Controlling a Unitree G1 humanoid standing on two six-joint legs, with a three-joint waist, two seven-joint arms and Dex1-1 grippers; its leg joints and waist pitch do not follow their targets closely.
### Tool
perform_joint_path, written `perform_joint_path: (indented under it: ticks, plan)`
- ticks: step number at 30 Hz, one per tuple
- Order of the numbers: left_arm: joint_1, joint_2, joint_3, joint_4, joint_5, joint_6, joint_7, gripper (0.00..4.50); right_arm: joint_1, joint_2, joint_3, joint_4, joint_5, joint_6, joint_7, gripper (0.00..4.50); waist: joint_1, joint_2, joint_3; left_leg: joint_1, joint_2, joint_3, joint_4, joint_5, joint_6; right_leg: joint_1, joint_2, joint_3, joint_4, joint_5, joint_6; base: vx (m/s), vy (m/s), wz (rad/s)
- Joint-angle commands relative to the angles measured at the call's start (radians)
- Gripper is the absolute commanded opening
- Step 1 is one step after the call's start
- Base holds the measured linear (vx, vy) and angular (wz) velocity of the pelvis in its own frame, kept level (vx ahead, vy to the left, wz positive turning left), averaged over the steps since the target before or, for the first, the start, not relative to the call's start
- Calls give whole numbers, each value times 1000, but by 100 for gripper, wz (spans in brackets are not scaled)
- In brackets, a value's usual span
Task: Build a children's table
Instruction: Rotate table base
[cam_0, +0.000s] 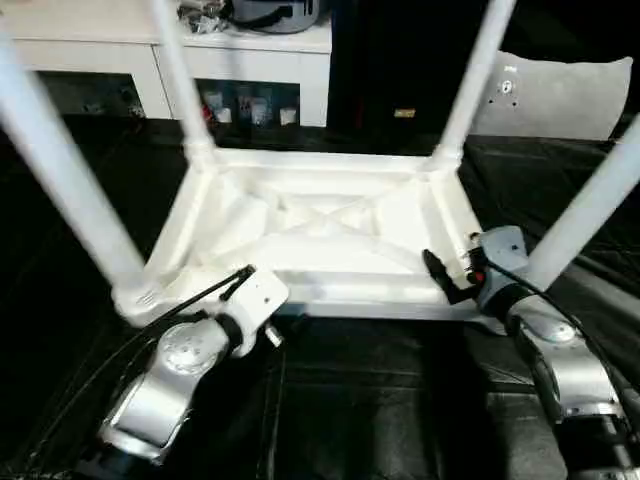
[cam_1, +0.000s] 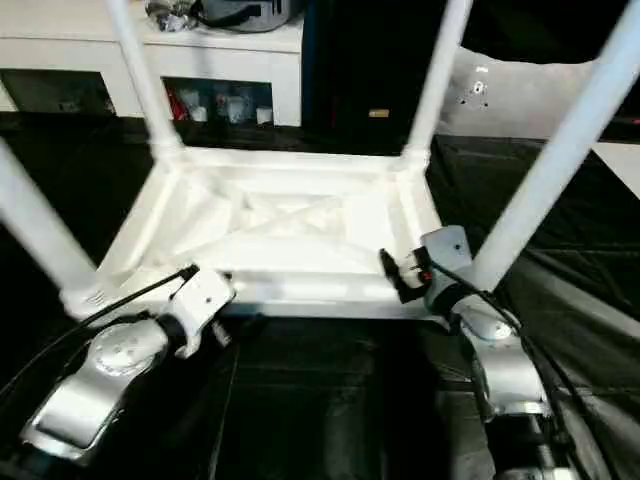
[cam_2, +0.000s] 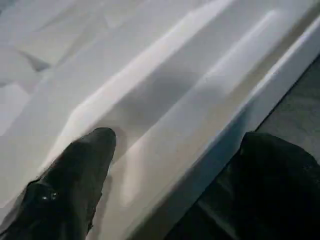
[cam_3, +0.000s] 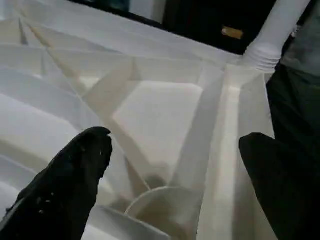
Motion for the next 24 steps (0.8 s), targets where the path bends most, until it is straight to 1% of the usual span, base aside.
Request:
perform_joint_path:
  ticks: [1, 2, 3, 4, 5, 6, 7, 8, 9, 10, 11, 12, 13, 14, 15, 16, 17, 18, 19, 20, 21, 22, 23, 24]
  plan:
    - [-4, 3, -2, -33, 15, -2, 21, 448, -14, -23, -46, 26, -15, -6, -33, 450, -4, -8, -57, 20, 141, -65, -97, -186, -9, 14, -126, 75, -77, -75, -234, 0, 0, 0]
    - [0, 5, -9, -39, 26, -7, 25, 448, -18, -23, -49, 29, -16, -7, -40, 450, -4, -5, -61, 16, 141, -65, -95, -149, 4, 17, -125, 72, -70, -13, -240, 0, 0, 0]
    - [10, -7, -3, -50, 14, -2, 29, 448, -21, -23, -51, 30, -14, -5, -41, 450, -4, -7, -66, 15, 141, -64, -90, -108, 24, 19, -125, 71, -62, 55, -244, 0, 0, 0]
    - [19, -19, 2, -62, 12, -4, 40, 448, -26, -23, -49, 33, -13, -9, -32, 450, -4, -9, -67, 12, 140, -63, -87, -85, 37, 21, -126, 70, -59, 89, -247, 0, 0, 0]
    - [25, -26, 6, -69, 14, -6, 52, 448, -29, -23, -45, 35, -14, -12, -24, 450, -2, -9, -70, 9, 138, -61, -81, -52, 63, 21, -128, 69, -56, 138, -254, 0, 0, 0]
    - [38, -38, 17, -80, 13, -8, 72, 448, -33, -24, -35, 40, -23, -17, -18, 450, -2, -13, -71, 6, 138, -60, -79, -38, 75, 23, -129, 68, -54, 156, -258, 0, 0, 0]
    - [60, -52, 37, -100, 0, -15, 92, 448, -33, -25, -22, 39, -30, -25, -9, 450, -1, -17, -71, 3, 137, -59, -76, -30, 96, 23, -131, 67, -53, 171, -265, 0, 0, 0]
    - [63, -55, 40, -103, -3, -16, 94, 448, -33, -25, -21, 38, -31, -26, -8, 450, -1, -15, -66, 2, 140, -59, -79, -58, 102, 21, -131, 66, -59, 132, -267, 0, 0, 0]
    - [82, -73, 72, -122, -28, -16, 113, 448, -30, -20, -19, 33, -27, -27, -10, 450, -1, -22, -63, 3, 142, -59, -82, -98, 97, 20, -131, 66, -63, 65, -265, 0, 0, 0]
    - [119, -106, 140, -152, -66, -60, 162, 448, -18, -15, -8, 17, -13, -38, 16, 450, -1, -24, -59, 5, 144, -59, -84, -139, 85, 18, -132, 67, -73, 0, -264, 0, 0, 0]
    - [119, -106, 140, -152, -66, -60, 162, 448, -18, -15, -8, 17, -13, -38, 16, 450, -1, -23, -58, 4, 144, -60, -85, -154, 79, 18, -131, 67, -73, -25, -262, 0, 0, 0]
    - [138, -120, 169, -171, -94, -65, 168, 448, -14, -16, -8, 15, -15, -45, 17, 450, 0, -24, -55, 7, 145, -60, -88, -180, 66, 14, -129, 69, -79, -72, -254, 0, 0, 0]
    - [149, -126, 183, -183, -110, -65, 167, 448, -11, -19, -9, 14, -18, -50, 16, 450, -2, -24, -54, 8, 146, -60, -89, -189, 59, 13, -127, 68, -79, -86, -252, 0, 0, 0]
    - [172, -131, 211, -199, -145, -87, 158, 448, -3, -26, -12, 14, -26, -38, 8, 450, -2, -24, -53, 8, 146, -61, -91, -200, 51, 12, -127, 68, -81, -102, -248, 0, 0, 0]
    - [200, -135, 241, -212, -176, -115, 152, 448, 11, -32, -15, 1, -36, -25, 0, 450, -2, -28, -49, 8, 145, -62, -94, -227, 35, 10, -127, 70, -85, -148, -237, 0, 0, 0]
    - [215, -133, 252, -216, -189, -126, 144, 448, 25, -29, -16, -24, -36, -17, -6, 450, -1, -28, -49, 9, 146, -61, -95, -235, 30, 9, -127, 71, -86, -157, -231, 0, 0, 0]
    - [226, -132, 256, -216, -195, -132, 140, 448, 46, -17, -15, -64, -23, -6, 0, 450, 0, -29, -49, 11, 145, -61, -96, -240, 25, 6, -123, 72, -87, -161, -216, 0, 0, 0]
    - [240, -125, 251, -218, -200, -143, 124, 448, 74, 1, -16, -111, -14, 6, -9, 450, 2, -26, -48, 12, 146, -63, -100, -237, 22, 4, -122, 74, -86, -150, -199, 0, 0, 0]
    - [249, -122, 246, -220, -201, -151, 113, 448, 92, 13, -17, -140, -7, 13, -15, 450, 4, -25, -50, 11, 147, -64, -102, -236, 19, 4, -121, 74, -85, -141, -192, 0, 0, 0]
    - [251, -121, 245, -221, -203, -153, 109, 448, 97, 17, -17, -148, -5, 16, -18, 450, 2, -26, -50, 11, 148, -66, -105, -235, 12, 3, -120, 74, -82, -121, -185, 0, 0, 0]
    - [262, -121, 238, -225, -221, -165, 85, 448, 118, 34, -14, -172, -5, 25, -35, 450, 2, -12, -51, 15, 149, -68, -108, -248, -3, 1, -119, 73, -83, -110, -183, 0, 0, 0]
    - [262, -121, 238, -225, -221, -165, 85, 448, 118, 34, -14, -172, -5, 25, -35, 450, -1, -17, -49, 16, 150, -67, -109, -259, -12, -2, -118, 74, -83, -107, -182, 0, 0, 0]
    - [266, -124, 233, -225, -239, -169, 65, 448, 124, 47, -17, -175, 0, 36, -48, 450, -4, -19, -49, 13, 147, -69, -112, -281, -30, 2, -119, 73, -82, -115, -185, 0, 0, 0]
    - [263, -125, 232, -224, -243, -166, 62, 448, 122, 52, -20, -174, 7, 43, -50, 450, -8, -17, -47, 14, 145, -67, -112, -305, -44, -2, -119, 75, -85, -131, -186, 0, 0, 0]
